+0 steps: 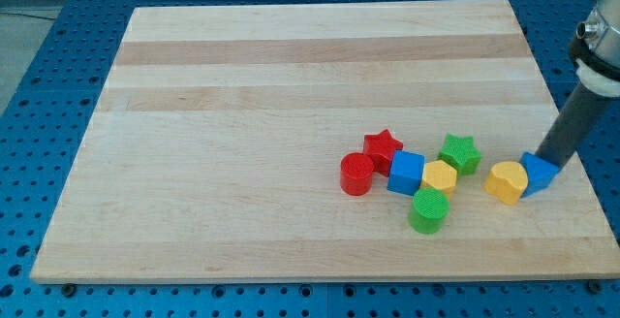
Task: Push the blue triangle towards the top center of the board
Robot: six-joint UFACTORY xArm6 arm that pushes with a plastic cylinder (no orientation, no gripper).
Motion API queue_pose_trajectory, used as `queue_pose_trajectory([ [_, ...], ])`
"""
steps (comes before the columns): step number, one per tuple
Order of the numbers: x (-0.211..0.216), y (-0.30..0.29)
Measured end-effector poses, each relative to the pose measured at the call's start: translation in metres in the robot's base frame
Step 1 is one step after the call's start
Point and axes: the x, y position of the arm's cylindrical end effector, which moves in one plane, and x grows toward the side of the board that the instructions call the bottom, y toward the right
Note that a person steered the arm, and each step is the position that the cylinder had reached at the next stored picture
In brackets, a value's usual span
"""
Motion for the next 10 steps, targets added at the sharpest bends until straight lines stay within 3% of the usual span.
queue_pose_trajectory([
  [2,0.026,0.058],
  [8,0.030,-0.047],
  [10,0.075,-0.055],
])
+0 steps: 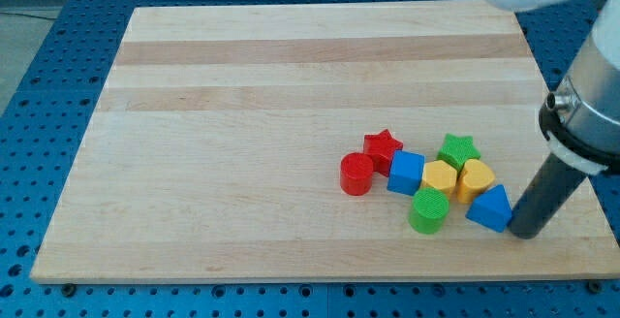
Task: Push the blue triangle towards the top center of the board
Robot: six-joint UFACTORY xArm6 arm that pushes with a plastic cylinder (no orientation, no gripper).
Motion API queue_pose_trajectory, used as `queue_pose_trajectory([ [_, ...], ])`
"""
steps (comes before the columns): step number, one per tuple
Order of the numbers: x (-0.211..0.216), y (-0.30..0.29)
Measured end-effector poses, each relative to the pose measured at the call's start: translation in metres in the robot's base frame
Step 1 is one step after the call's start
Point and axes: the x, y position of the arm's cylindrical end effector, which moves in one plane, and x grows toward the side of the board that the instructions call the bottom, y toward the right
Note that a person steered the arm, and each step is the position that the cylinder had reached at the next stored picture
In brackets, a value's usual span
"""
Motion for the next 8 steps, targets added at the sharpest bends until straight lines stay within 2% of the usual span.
queue_pose_trajectory([
  [3,-0.061,-0.077],
  [4,-0.091,-0.087],
  [5,-0.111,-0.081],
  [6,-0.110,-0.069],
  [8,-0.150,-0.053],
])
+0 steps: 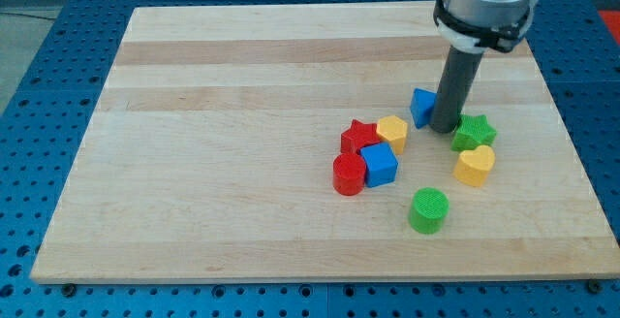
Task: Push the blue triangle towards the top center of the board
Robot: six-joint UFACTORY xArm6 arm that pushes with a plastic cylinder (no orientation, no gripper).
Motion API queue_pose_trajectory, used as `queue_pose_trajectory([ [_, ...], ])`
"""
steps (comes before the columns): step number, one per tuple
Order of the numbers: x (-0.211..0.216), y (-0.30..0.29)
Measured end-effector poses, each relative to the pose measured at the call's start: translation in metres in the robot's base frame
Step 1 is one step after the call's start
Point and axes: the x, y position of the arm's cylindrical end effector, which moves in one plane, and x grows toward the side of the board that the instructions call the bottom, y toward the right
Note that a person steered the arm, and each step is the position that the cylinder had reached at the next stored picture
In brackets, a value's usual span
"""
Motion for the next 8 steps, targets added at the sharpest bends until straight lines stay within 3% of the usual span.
queue_pose_trajectory([
  [4,-0.070,-0.088],
  [8,-0.138,-0.088],
])
